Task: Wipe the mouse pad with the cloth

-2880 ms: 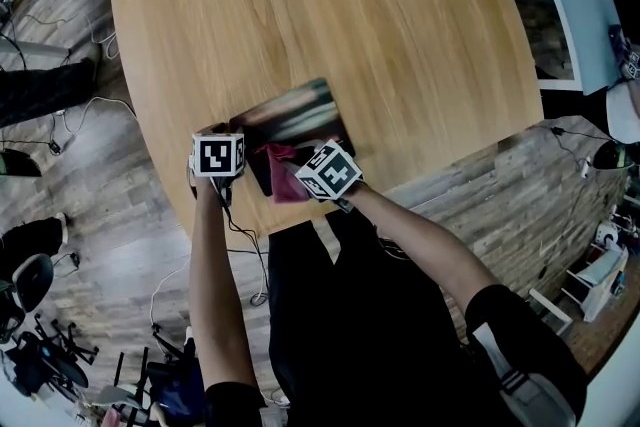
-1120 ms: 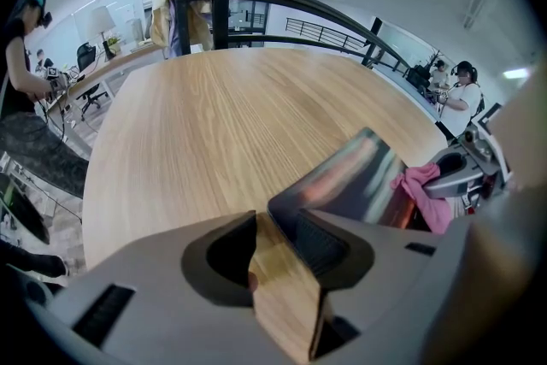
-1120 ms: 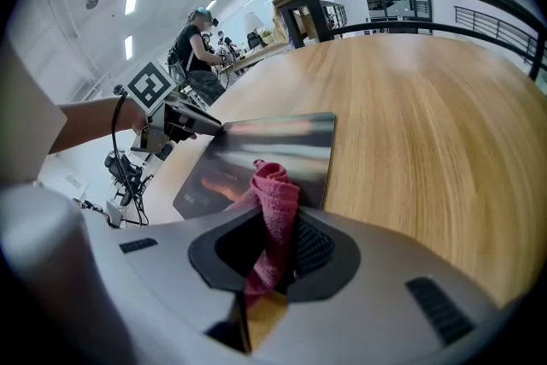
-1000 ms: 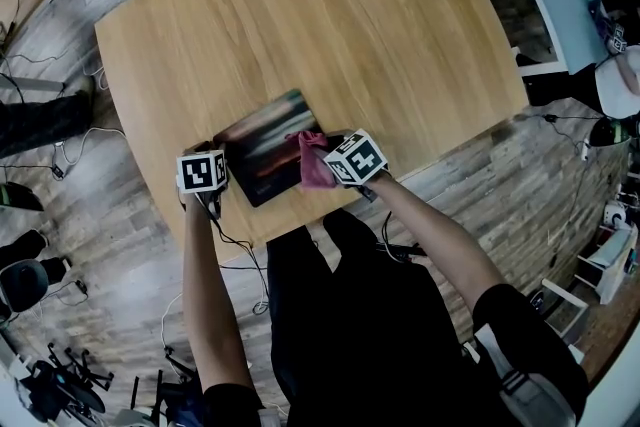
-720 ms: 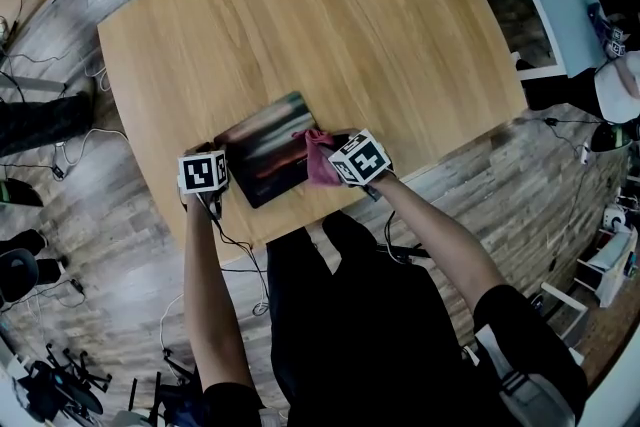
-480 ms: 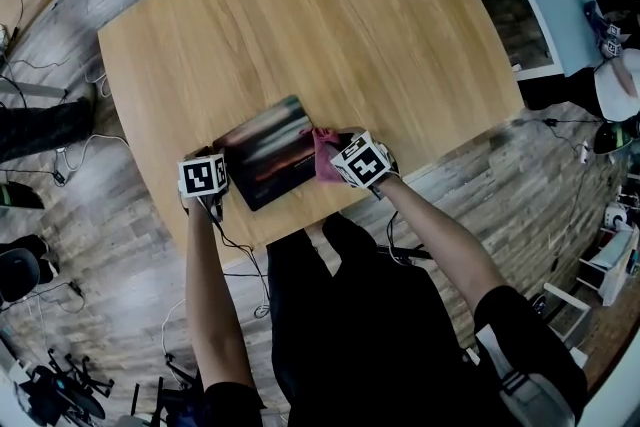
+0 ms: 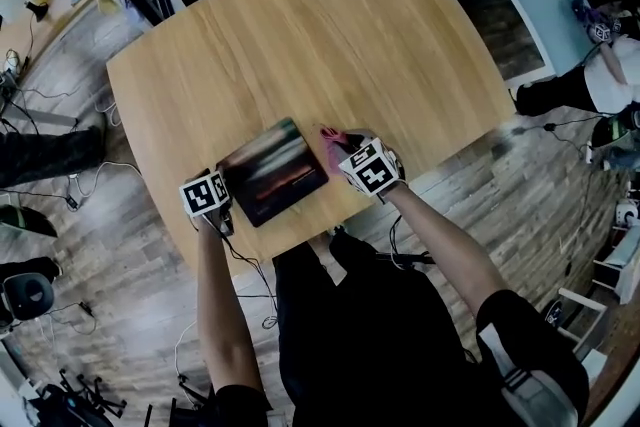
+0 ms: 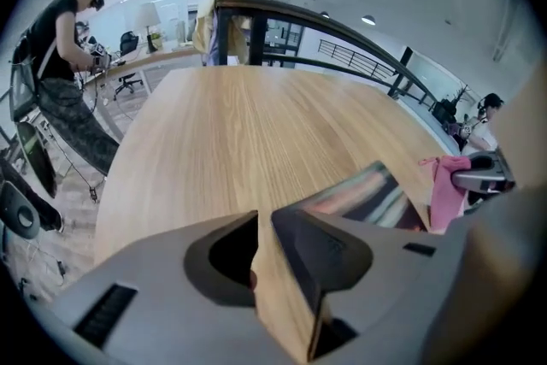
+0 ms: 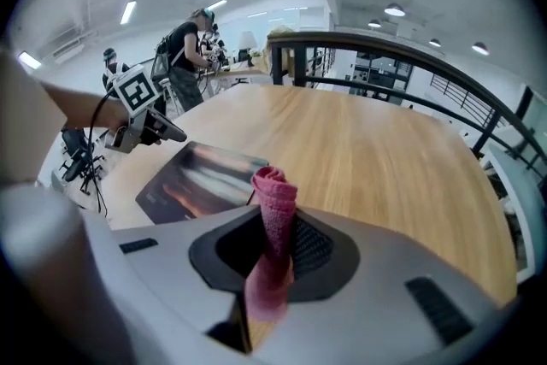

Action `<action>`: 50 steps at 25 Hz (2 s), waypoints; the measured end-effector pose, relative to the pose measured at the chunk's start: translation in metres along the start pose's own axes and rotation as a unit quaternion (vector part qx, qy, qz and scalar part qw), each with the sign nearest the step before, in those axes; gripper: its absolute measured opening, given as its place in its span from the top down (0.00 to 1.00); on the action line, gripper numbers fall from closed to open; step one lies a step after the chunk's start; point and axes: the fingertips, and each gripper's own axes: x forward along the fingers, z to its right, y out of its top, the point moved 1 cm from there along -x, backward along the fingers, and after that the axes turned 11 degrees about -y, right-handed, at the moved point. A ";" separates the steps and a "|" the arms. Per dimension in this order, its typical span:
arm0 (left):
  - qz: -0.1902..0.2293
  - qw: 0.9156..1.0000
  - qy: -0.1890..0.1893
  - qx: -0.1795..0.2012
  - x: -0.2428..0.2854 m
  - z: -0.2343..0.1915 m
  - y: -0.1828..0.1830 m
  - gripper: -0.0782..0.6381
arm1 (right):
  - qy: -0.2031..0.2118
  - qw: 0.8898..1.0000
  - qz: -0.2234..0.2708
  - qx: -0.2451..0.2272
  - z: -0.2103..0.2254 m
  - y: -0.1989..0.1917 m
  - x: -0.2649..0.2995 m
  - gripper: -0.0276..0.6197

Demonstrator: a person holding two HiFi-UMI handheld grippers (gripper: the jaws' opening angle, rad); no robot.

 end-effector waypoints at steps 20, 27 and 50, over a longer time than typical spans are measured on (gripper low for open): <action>0.452 0.890 0.047 0.041 -0.265 0.178 0.067 0.85 | 0.044 0.961 0.237 0.133 0.021 0.100 -0.161 0.85; 0.494 0.861 0.074 0.094 -0.314 0.214 0.010 0.85 | 0.061 0.951 0.271 0.137 -0.019 0.095 -0.218 0.85; 0.474 0.875 0.015 0.097 -0.331 0.201 -0.054 0.85 | 0.050 0.950 0.289 0.106 -0.122 0.072 -0.271 0.85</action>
